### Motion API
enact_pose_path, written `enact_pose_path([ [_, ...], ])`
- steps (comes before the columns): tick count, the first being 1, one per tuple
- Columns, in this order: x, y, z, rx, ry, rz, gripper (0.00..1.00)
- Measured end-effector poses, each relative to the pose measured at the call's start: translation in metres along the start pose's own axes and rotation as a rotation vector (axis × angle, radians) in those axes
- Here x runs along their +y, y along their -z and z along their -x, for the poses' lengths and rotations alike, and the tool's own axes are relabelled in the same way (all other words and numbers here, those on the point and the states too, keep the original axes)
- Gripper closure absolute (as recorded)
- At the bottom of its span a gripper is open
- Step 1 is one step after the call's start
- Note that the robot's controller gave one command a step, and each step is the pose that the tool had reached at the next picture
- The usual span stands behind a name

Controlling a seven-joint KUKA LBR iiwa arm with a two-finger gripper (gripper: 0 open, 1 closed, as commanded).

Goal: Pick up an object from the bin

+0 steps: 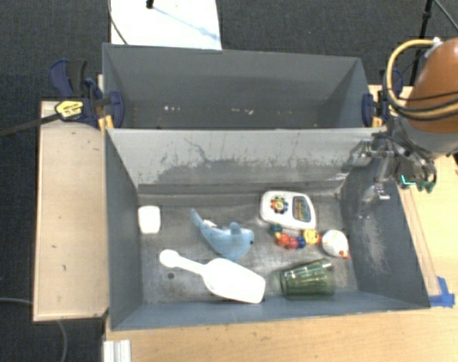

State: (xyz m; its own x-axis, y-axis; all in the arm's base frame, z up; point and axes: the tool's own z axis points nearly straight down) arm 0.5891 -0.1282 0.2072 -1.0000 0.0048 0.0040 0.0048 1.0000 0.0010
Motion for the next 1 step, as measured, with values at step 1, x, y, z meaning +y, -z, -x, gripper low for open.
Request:
enact_pose_path([
  [1,0.0005,0.0049,0.0017,-0.008,0.003,-0.002,0.00],
])
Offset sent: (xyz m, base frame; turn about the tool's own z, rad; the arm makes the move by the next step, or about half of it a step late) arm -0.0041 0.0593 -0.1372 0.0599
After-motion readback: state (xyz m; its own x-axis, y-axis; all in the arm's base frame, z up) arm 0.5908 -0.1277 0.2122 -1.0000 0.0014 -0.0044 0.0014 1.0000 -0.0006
